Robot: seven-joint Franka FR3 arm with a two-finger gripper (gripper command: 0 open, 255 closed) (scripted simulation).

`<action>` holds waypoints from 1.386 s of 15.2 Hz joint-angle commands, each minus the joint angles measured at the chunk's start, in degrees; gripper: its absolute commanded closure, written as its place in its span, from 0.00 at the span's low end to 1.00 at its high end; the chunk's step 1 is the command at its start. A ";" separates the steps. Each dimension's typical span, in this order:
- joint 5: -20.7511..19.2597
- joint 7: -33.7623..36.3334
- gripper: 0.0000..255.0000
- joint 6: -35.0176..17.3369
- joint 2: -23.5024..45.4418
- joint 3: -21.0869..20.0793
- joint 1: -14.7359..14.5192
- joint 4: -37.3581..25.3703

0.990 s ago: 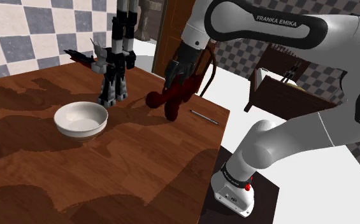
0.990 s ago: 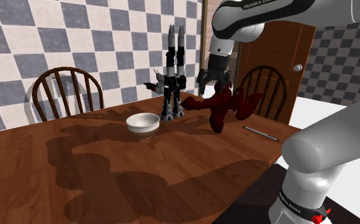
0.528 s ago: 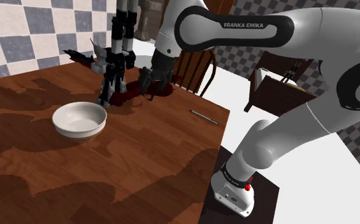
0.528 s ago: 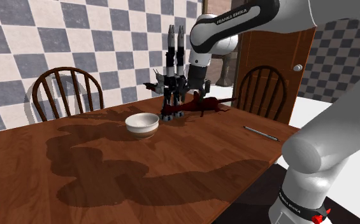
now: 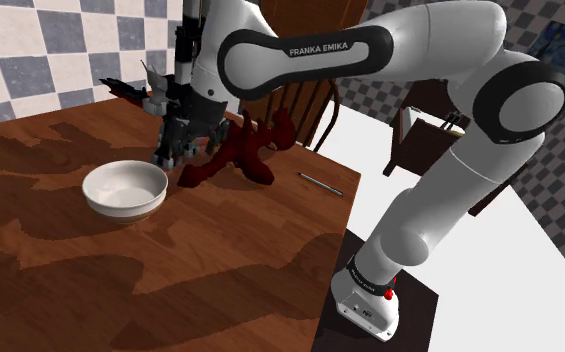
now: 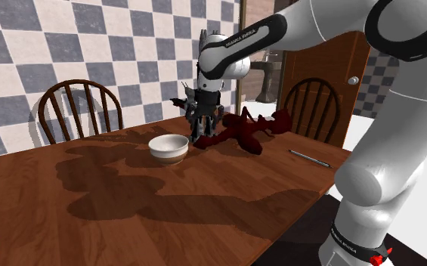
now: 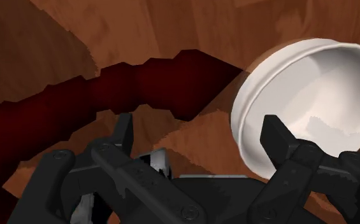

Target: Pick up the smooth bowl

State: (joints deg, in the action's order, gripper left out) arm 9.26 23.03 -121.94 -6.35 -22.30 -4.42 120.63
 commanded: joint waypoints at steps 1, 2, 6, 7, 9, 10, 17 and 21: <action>-1.60 2.65 0.00 -1.46 4.15 -1.24 -0.52 -2.74; -2.60 3.92 0.00 -2.06 6.40 -1.70 -0.84 -4.35; -5.67 7.39 0.00 -4.04 12.91 -2.45 -2.16 -8.65; -5.78 7.41 0.00 -4.77 13.19 -2.43 -2.21 -8.19; -6.02 7.48 0.00 -6.21 13.79 -2.39 -2.29 -7.30; -6.16 7.52 0.00 -6.93 14.11 -2.38 -2.32 -6.87; -6.88 7.81 1.00 -8.06 15.55 -2.27 -2.48 -7.08; -6.53 8.14 1.00 -8.43 14.62 -2.55 -2.67 -5.86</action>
State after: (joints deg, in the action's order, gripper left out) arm 2.42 31.03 -130.37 7.78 -24.42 -6.71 113.86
